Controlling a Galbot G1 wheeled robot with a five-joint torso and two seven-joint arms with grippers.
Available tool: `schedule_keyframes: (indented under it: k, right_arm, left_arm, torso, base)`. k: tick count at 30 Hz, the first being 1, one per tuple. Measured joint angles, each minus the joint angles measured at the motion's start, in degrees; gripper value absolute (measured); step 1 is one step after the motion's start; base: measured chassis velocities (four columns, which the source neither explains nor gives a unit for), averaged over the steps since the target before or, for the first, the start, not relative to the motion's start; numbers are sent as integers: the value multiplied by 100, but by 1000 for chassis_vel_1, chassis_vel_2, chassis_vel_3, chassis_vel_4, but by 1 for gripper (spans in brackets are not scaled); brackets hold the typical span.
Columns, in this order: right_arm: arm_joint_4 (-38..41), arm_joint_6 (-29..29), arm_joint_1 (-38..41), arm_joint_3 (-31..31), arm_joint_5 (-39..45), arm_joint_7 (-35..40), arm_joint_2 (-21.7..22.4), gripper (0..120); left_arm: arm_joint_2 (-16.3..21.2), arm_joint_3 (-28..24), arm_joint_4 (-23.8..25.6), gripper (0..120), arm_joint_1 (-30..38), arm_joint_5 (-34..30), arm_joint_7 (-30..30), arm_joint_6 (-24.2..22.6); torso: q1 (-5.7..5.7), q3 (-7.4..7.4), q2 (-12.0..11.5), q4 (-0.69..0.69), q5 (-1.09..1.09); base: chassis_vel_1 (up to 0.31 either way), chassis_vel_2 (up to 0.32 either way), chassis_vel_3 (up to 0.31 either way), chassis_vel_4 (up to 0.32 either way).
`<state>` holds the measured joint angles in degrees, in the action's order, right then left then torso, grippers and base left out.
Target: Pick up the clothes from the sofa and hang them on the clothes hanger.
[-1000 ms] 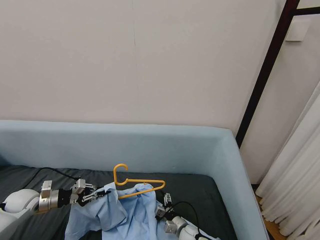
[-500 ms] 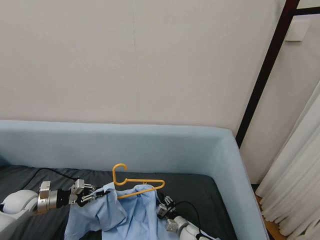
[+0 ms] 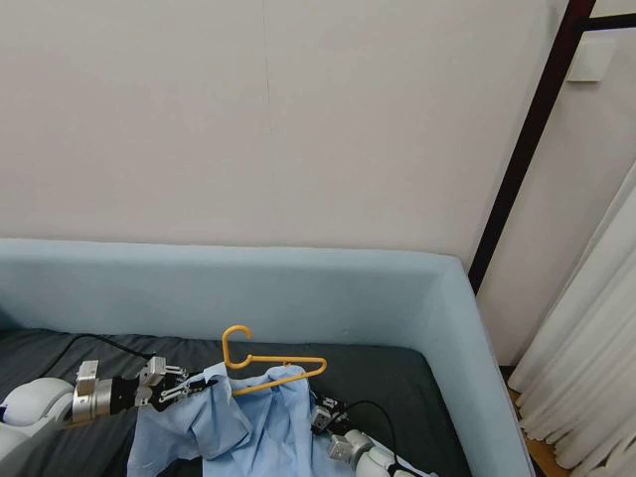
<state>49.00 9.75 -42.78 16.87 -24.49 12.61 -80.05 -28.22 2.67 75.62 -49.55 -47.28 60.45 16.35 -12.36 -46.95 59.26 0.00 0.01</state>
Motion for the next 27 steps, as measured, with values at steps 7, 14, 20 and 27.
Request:
schedule_keyframes:
  k: [7,14,20,27]
  right_arm:
    - [254,8,-64,-172,277,-20,144,0]
    - [650,-18,-71,-372,740,-101,469,0]
    - [1049,-39,-52,-508,991,-143,641,0]
    - [1493,-71,-74,-644,1050,-138,893,0]
  left_arm:
    - [-6,34,2,7,10,-83,27,20]
    - [73,48,58,7,0,-114,113,44]
    - [158,48,99,7,2,-88,187,46]
    - [241,75,97,7,45,-123,192,46]
  torso:
    - [0,0,0,0,1]
    - [0,0,0,-1,0]
    - [0,0,0,1,1]
    - [0,0,0,-1,1]
  base:
    - [0,0,0,0]
    - [0,0,0,0]
    - [0,0,0,0]
    - [0,0,0,0]
